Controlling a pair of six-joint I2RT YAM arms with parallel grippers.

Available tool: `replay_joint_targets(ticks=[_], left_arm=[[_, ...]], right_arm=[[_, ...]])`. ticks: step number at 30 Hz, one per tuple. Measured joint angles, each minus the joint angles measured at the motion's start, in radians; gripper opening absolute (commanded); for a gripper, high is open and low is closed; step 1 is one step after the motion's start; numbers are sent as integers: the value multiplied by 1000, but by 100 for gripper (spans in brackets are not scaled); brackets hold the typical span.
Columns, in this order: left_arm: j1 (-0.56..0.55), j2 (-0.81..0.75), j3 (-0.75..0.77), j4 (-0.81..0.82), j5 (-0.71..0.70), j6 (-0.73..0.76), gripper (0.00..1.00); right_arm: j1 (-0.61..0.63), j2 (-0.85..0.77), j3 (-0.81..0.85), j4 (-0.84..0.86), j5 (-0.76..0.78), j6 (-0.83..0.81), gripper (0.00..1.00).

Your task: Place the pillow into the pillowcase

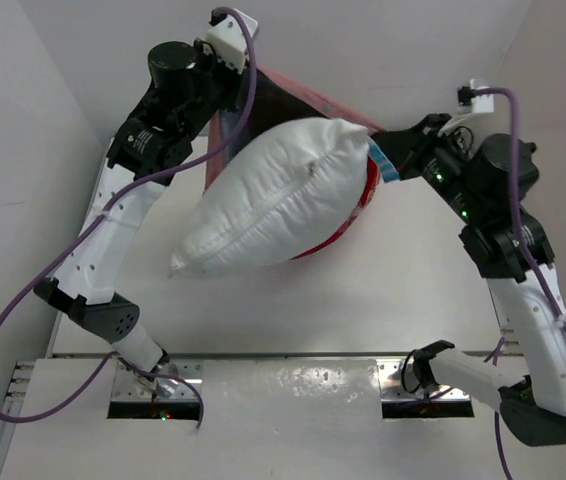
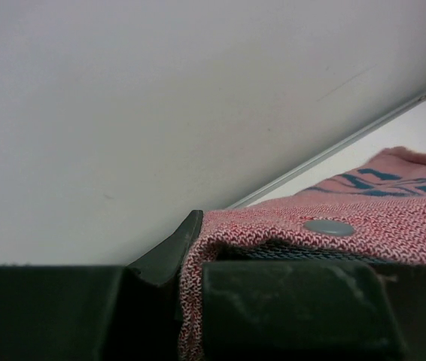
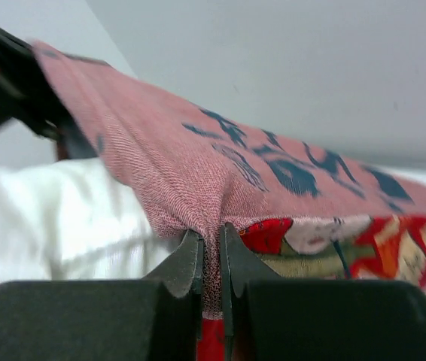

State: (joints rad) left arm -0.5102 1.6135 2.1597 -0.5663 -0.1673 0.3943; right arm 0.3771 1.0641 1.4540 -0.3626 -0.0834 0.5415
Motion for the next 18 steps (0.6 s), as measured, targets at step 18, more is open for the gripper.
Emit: replay_joint_targets(ticks=[18], left_arm=[[75, -62, -51, -18, 90, -94, 0]], right_arm=[[7, 111, 188, -24, -16, 2, 0]])
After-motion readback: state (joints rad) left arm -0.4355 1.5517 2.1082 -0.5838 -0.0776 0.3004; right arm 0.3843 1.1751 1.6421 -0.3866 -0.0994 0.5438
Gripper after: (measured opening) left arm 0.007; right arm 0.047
